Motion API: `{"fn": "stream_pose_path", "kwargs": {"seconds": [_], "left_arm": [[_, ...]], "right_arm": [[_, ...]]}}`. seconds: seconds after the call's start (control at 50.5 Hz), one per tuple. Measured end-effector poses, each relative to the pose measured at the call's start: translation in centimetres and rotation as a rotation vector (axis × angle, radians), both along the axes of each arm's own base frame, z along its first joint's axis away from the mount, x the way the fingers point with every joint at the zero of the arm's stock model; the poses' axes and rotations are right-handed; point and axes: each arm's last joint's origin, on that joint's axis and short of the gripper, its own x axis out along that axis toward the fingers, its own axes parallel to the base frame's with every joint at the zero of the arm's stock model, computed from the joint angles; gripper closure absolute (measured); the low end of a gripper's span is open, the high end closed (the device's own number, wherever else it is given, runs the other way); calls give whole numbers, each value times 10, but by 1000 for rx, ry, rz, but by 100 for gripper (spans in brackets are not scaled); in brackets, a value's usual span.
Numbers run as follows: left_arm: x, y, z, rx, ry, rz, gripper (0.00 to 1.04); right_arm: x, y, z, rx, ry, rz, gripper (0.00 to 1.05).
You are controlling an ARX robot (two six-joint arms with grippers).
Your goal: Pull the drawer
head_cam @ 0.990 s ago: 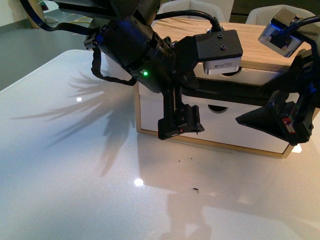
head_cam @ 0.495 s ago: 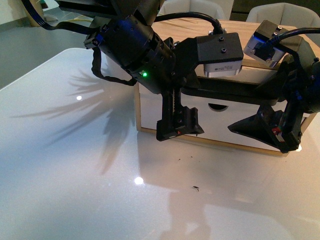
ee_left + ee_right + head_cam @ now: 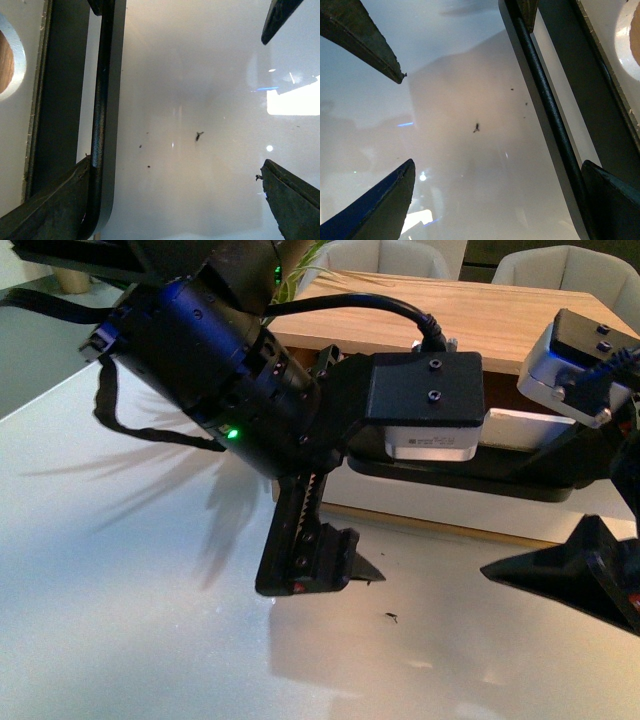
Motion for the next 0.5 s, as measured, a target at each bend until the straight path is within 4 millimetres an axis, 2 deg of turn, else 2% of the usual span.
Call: {"fn": "stream_pose_path", "kwargs": {"seconds": [0.158,0.356,0.495], "left_arm": [[-23,12,-1,-10,14,-20,7],[-41,20,0,-59,-26,-4,7],[-52,27,17,-212,-122,75,7]], "right_arm": [[-27,5,0,14,4,27,9],[-45,5,3,51,-19,11,9],[-59,-2,18,145,-83,-43,9]]}}
